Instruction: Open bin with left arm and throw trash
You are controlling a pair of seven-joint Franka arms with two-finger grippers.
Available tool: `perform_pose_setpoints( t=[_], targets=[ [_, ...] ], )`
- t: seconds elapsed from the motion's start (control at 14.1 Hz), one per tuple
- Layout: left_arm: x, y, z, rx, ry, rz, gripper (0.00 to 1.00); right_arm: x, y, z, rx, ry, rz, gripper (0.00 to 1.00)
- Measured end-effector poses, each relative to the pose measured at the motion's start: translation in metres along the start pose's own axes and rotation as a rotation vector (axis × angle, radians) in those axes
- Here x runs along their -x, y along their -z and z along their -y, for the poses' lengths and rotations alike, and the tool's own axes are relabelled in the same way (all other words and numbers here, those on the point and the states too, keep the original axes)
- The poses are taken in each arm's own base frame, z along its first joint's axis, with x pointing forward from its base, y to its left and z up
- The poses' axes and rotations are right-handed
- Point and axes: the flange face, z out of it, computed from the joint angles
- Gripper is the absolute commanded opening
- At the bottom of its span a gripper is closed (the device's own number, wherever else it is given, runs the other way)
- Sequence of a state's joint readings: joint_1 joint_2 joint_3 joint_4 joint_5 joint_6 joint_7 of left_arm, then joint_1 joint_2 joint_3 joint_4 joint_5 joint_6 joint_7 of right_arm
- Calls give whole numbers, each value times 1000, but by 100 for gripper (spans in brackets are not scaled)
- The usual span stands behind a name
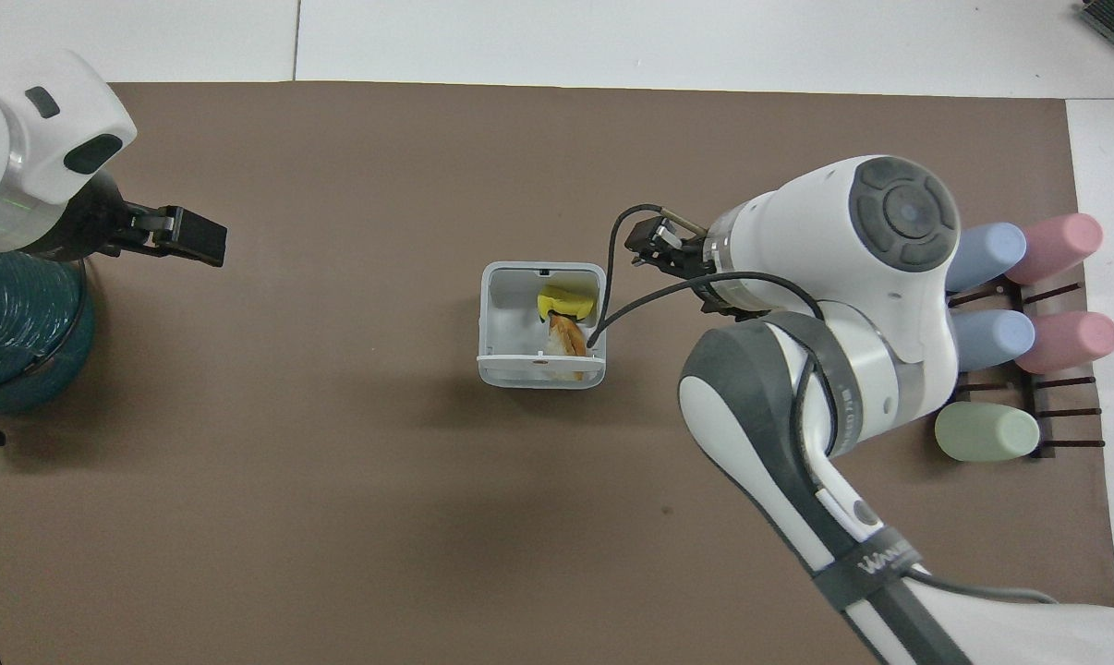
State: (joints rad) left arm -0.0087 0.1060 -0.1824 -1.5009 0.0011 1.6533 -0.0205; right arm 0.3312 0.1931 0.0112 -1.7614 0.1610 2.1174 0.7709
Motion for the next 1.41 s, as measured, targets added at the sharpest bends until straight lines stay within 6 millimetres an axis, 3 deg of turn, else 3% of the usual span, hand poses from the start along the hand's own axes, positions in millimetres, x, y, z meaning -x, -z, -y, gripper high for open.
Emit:
perform_pose_setpoints(
  t=[0.28, 0.57, 0.85, 1.41],
  targets=[
    [0, 0, 0, -1, 1, 1, 100, -34, 36, -52, 30, 156, 21, 100],
    [0, 0, 0, -1, 0, 0, 100, -44, 68, -89, 80, 205, 47, 100],
    [0, 0, 0, -1, 0, -1, 100, -40, 92, -101, 153, 240, 12, 100],
    [0, 0, 0, -1, 0, -2, 100, -67, 106, -136, 213, 482, -10, 100]
  ],
)
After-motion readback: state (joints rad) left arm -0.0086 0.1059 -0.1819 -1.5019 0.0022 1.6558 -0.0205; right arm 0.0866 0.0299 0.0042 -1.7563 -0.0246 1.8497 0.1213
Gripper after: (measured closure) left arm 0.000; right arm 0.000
